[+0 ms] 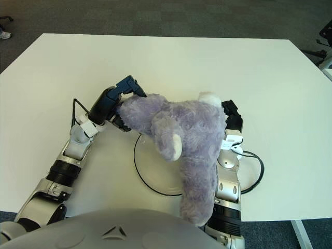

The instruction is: Put the doll into the plate.

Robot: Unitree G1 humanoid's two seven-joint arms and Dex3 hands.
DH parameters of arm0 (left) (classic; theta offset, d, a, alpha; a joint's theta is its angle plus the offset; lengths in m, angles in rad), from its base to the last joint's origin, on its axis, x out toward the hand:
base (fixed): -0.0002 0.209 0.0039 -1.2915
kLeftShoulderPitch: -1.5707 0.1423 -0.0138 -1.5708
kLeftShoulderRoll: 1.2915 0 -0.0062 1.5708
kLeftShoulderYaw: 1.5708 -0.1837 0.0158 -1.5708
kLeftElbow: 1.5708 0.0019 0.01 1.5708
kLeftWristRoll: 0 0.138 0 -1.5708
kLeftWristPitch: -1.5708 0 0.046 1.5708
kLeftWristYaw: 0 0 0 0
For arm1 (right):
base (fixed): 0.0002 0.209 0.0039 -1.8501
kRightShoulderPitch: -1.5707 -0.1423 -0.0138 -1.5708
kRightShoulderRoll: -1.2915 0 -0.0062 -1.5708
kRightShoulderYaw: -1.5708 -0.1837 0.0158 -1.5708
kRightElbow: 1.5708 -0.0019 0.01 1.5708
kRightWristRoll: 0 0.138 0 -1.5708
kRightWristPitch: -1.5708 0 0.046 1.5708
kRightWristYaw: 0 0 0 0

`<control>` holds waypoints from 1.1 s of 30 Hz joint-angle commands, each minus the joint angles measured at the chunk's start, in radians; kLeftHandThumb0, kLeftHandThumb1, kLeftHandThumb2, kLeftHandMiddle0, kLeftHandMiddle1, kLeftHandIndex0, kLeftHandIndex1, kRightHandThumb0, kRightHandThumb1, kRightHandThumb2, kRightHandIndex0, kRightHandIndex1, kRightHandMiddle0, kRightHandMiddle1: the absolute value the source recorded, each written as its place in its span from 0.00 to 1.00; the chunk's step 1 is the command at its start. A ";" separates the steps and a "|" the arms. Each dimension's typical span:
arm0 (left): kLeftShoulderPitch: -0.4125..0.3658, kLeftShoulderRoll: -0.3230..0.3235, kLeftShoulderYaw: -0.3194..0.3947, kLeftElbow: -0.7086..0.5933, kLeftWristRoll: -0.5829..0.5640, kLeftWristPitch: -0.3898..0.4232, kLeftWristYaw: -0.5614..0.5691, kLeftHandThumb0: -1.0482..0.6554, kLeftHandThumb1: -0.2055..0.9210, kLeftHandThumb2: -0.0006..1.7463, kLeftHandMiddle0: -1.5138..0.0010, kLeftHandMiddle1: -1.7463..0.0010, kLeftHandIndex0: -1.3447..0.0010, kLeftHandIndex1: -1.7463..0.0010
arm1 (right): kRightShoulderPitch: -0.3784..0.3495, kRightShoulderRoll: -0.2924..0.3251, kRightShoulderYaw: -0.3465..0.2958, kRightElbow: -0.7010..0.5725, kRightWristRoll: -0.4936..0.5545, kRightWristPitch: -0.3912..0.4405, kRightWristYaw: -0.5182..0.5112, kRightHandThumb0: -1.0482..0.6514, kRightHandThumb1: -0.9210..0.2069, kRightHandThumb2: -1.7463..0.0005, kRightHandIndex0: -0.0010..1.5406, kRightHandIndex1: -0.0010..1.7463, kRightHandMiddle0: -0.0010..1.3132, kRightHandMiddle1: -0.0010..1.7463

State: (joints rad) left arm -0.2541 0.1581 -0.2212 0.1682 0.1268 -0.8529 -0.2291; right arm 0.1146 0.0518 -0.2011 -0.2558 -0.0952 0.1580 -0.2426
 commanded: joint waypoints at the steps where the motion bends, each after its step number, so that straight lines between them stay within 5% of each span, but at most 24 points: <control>1: -0.012 0.014 -0.007 0.010 -0.008 -0.019 -0.018 0.61 0.41 0.76 0.53 0.05 0.64 0.06 | 0.003 0.001 -0.002 -0.012 0.005 0.002 -0.004 0.35 0.44 0.32 0.71 1.00 0.40 1.00; 11: -0.011 0.029 -0.011 0.010 -0.019 -0.020 -0.050 0.61 0.56 0.61 0.58 0.13 0.69 0.07 | 0.005 -0.001 -0.002 -0.024 0.007 0.017 0.001 0.36 0.44 0.32 0.72 1.00 0.40 1.00; 17: -0.006 0.052 -0.018 -0.002 -0.038 -0.005 -0.085 0.61 0.86 0.32 0.63 0.19 0.78 0.12 | 0.009 0.001 -0.001 -0.033 0.001 0.025 -0.004 0.35 0.44 0.32 0.71 1.00 0.40 1.00; 19: -0.005 0.064 -0.021 -0.005 -0.045 -0.003 -0.101 0.49 0.94 0.25 0.67 0.26 0.74 0.12 | 0.009 0.000 0.000 -0.034 0.000 0.025 -0.004 0.35 0.44 0.32 0.71 1.00 0.40 1.00; 24: -0.010 0.094 -0.023 -0.007 -0.044 -0.013 -0.133 0.24 0.78 0.37 0.72 0.39 0.89 0.27 | 0.008 -0.003 0.002 -0.032 -0.003 0.026 -0.003 0.35 0.45 0.32 0.72 1.00 0.41 1.00; 33: -0.034 0.099 -0.015 0.039 -0.006 -0.100 -0.116 0.10 0.85 0.31 0.77 0.54 0.99 0.35 | 0.011 -0.005 0.003 -0.040 -0.006 0.036 -0.002 0.36 0.44 0.32 0.71 1.00 0.40 1.00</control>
State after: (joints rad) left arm -0.2638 0.2543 -0.2393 0.1850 0.1102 -0.9174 -0.3504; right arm 0.1228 0.0519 -0.1984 -0.2820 -0.0961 0.1827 -0.2424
